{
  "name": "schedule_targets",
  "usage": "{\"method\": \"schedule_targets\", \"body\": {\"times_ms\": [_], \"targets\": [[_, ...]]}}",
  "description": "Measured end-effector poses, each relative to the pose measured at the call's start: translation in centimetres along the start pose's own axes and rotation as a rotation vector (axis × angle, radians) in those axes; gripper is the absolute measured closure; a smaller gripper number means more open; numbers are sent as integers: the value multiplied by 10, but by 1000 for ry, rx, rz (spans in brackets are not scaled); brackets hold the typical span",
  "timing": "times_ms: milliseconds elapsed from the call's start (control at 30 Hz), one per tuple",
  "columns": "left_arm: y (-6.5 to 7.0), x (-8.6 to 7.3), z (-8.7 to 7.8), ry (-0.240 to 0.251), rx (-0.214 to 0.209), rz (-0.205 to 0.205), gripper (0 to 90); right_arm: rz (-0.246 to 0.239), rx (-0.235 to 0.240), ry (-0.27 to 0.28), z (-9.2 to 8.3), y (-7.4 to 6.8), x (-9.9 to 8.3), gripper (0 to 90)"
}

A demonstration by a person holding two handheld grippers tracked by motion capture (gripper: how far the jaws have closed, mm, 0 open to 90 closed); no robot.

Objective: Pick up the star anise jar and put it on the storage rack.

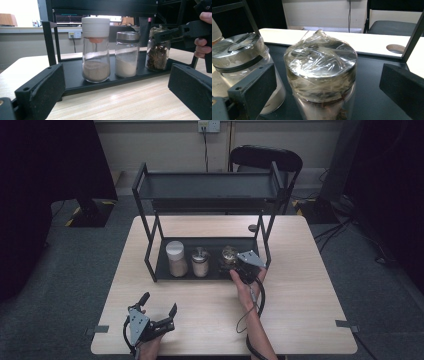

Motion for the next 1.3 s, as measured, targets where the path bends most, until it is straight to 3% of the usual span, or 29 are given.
{"method": "schedule_targets", "body": {"times_ms": [367,1300], "targets": [[0,0,0,1,4,1,2,19,10,17,-4,1,0,0],[1,0,0,1,6,1,2,-1,29,50,-21,0,-2,0]]}}
Point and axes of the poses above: each handheld gripper's, and its own axes: z roughly forward along the jaws, x roughly out of its top, y roughly to its right, the point moved 8 cm from there along z, roughly forward along the jaws, and after that the axes turned 8 degrees about z, right-handed, at the moved point
